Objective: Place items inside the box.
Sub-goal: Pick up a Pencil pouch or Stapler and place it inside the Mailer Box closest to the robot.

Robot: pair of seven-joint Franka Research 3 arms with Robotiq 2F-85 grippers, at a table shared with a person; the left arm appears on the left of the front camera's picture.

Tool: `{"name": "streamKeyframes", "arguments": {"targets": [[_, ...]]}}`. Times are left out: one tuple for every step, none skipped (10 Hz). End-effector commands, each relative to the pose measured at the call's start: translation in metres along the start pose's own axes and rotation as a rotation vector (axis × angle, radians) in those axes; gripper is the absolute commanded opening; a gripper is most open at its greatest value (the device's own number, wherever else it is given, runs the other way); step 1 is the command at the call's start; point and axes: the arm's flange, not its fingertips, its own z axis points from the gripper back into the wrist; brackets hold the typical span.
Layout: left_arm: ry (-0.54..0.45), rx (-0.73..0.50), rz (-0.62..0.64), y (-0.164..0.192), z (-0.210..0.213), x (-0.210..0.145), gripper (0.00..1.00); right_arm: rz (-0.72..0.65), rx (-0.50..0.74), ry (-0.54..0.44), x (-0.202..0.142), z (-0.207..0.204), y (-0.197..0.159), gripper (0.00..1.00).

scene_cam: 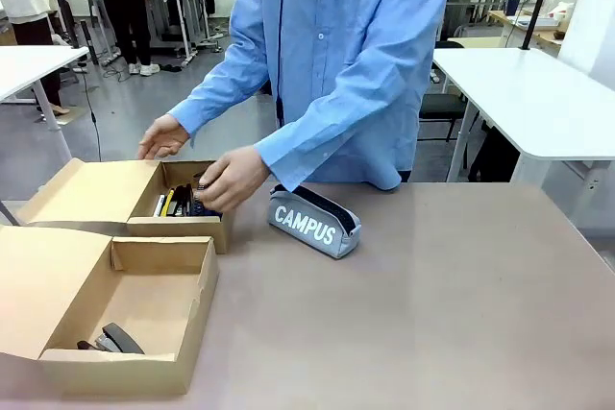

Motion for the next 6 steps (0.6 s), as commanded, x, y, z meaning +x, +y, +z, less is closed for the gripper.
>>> {"name": "streamKeyframes", "arguments": {"targets": [[-0.009, -0.024, -0.021, -0.001, 0.000, 0.000, 1.00, -0.024, 0.018, -0.014, 0.000, 0.002, 0.008, 1.00], [-0.009, -0.024, -0.021, -0.001, 0.000, 0.000, 1.00, -0.024, 0.018, -0.014, 0.000, 0.002, 0.008, 1.00], [-0.009, -0.024, -0.021, -0.001, 0.000, 0.000, 1.00, -0.024, 0.018, -0.014, 0.000, 0.002, 0.008, 1.00], [-0.009, -0.024, -0.021, -0.001, 0.000, 0.000, 1.00, -0.024, 0.018, -0.014, 0.000, 0.002, 0.008, 1.00], [-0.009, -0.024, -0.021, -0.001, 0.000, 0.000, 1.00, -0.001, 0.000, -0.004, -0.001, 0.001, 0.000, 1.00], [-0.009, -0.024, -0.021, -0.001, 0.000, 0.000, 1.00, 0.013, -0.158, 0.090, 0.002, -0.019, 0.006, 1.00]]}}
